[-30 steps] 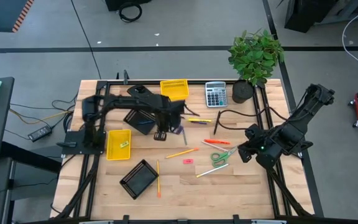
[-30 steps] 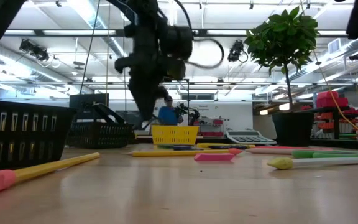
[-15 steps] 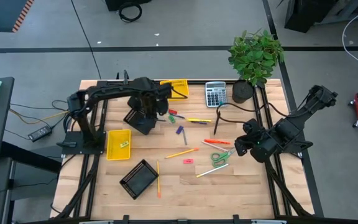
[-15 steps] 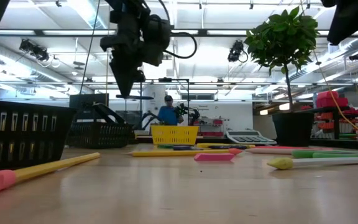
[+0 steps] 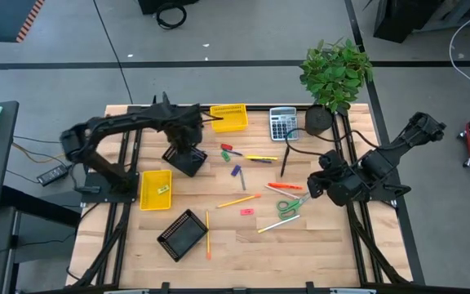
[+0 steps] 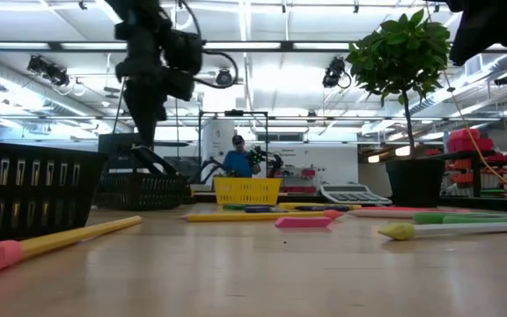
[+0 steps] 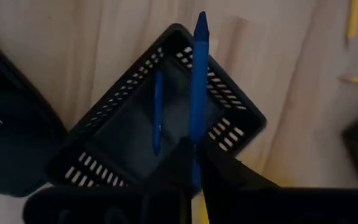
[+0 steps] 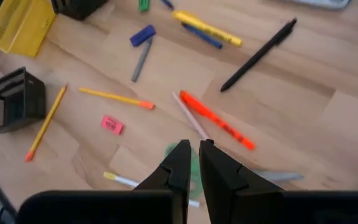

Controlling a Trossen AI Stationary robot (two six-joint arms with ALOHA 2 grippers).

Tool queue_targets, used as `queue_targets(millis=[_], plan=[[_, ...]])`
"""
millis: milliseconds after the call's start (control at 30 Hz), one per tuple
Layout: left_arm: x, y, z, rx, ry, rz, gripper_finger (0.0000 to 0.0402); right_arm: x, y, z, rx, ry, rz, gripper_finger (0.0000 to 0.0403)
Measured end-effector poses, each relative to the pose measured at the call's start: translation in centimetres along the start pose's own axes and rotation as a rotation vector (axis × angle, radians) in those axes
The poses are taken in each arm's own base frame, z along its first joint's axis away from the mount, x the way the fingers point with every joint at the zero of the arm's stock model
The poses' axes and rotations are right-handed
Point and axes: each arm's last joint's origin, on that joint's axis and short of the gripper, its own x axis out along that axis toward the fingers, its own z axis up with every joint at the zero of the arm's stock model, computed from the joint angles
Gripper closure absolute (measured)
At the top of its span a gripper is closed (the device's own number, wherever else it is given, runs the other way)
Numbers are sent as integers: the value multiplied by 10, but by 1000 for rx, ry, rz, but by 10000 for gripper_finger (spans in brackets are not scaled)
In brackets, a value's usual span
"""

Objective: Sort crayons/erasers/pens/pencils in bins
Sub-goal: Put the blue crayon into the top black basket, then put the yellow pencil into the bottom black basket

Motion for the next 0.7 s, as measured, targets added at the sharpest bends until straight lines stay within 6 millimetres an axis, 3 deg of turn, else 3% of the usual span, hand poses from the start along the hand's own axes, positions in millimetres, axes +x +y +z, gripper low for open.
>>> queue_targets(millis=[133, 333, 500, 700], plan=[[6, -1, -8, -53, -74, 40, 370, 3, -1, 6, -21, -39, -21, 363], [8, 2, -10, -25, -46, 110, 372, 9, -2, 17, -10, -62, -59, 363], [8, 4, -11, -29, -35, 131, 331, 14, -3, 27, 31, -88, -86, 363], [8, 2, -14, -68, 2, 123, 273, 21, 15, 42, -182, -75, 72, 355]])
